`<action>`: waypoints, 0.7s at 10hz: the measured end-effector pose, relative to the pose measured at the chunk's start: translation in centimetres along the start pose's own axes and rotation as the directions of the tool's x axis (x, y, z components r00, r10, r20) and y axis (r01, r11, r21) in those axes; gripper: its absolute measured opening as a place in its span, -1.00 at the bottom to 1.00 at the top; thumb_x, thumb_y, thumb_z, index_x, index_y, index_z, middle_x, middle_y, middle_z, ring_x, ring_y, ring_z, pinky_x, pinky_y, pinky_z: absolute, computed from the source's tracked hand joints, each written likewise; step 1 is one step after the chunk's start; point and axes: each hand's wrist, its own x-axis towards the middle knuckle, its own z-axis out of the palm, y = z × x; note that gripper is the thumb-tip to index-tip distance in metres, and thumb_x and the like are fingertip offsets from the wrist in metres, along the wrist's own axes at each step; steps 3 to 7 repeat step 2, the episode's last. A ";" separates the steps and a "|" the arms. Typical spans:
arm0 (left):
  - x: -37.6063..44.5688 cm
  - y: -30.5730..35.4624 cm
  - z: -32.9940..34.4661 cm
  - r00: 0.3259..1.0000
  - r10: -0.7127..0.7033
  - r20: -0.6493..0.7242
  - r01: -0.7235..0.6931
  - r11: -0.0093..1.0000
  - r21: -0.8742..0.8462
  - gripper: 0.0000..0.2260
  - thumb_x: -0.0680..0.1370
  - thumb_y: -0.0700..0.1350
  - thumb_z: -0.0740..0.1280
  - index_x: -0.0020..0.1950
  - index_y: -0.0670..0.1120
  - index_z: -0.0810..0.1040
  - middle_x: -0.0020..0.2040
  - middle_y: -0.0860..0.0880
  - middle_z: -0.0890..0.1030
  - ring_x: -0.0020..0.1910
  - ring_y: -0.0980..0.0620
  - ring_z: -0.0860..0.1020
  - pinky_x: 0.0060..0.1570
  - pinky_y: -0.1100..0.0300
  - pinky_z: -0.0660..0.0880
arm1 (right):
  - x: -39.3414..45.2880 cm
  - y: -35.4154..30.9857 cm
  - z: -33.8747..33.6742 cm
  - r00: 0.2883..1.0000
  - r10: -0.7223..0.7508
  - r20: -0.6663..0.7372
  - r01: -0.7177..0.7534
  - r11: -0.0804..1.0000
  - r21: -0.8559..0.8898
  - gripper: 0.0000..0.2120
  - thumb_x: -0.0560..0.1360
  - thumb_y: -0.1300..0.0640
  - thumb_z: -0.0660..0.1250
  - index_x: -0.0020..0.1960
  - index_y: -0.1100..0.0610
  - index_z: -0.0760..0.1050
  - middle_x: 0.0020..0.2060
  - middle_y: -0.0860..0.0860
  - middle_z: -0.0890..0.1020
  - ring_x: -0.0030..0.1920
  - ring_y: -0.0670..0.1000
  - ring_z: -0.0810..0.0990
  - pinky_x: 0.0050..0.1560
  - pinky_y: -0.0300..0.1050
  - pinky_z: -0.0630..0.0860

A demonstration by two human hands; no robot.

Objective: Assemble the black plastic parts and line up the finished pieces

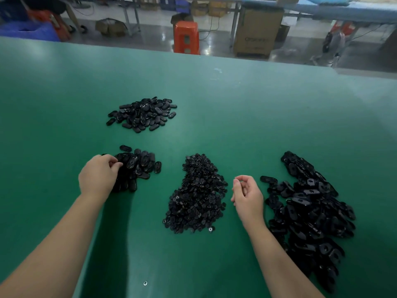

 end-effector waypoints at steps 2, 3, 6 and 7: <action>-2.4 3.8 0.9 0.953 0.260 -0.157 -0.289 0.935 -0.208 -0.85 0.62 -0.14 0.33 0.10 -0.14 0.66 -0.06 -0.06 0.67 -0.15 -0.03 0.56 -0.19 0.09 0.51 | -0.2 -0.1 0.0 1.000 -0.012 -0.003 0.012 1.000 -0.012 -0.89 0.65 0.08 0.28 -0.05 -0.03 0.51 -0.33 -0.02 0.61 -0.44 -0.18 0.53 -0.42 -0.29 0.47; -2.4 3.8 0.9 0.953 0.260 -0.157 -0.289 0.935 -0.208 -0.85 0.62 -0.14 0.33 0.10 -0.14 0.66 -0.06 -0.06 0.67 -0.15 -0.03 0.56 -0.19 0.09 0.51 | -0.2 -0.1 0.0 1.000 -0.012 -0.003 0.012 1.000 -0.012 -0.89 0.65 0.08 0.28 -0.05 -0.03 0.51 -0.33 -0.02 0.61 -0.44 -0.18 0.53 -0.42 -0.29 0.47; -2.4 3.8 0.9 0.953 0.260 -0.157 -0.289 0.935 -0.208 -0.85 0.62 -0.14 0.33 0.10 -0.14 0.66 -0.06 -0.06 0.67 -0.15 -0.03 0.56 -0.19 0.09 0.51 | -0.2 -0.1 0.0 1.000 -0.012 -0.003 0.012 1.000 -0.012 -0.89 0.65 0.08 0.28 -0.05 -0.03 0.51 -0.33 -0.02 0.61 -0.44 -0.18 0.53 -0.42 -0.29 0.47; -2.4 3.8 0.9 0.953 0.260 -0.157 -0.289 0.935 -0.208 -0.85 0.62 -0.14 0.33 0.10 -0.14 0.66 -0.06 -0.06 0.67 -0.15 -0.03 0.56 -0.19 0.09 0.51 | -0.2 -0.1 0.0 1.000 -0.012 -0.003 0.012 1.000 -0.012 -0.89 0.65 0.08 0.28 -0.05 -0.03 0.51 -0.33 -0.02 0.61 -0.44 -0.18 0.53 -0.42 -0.29 0.47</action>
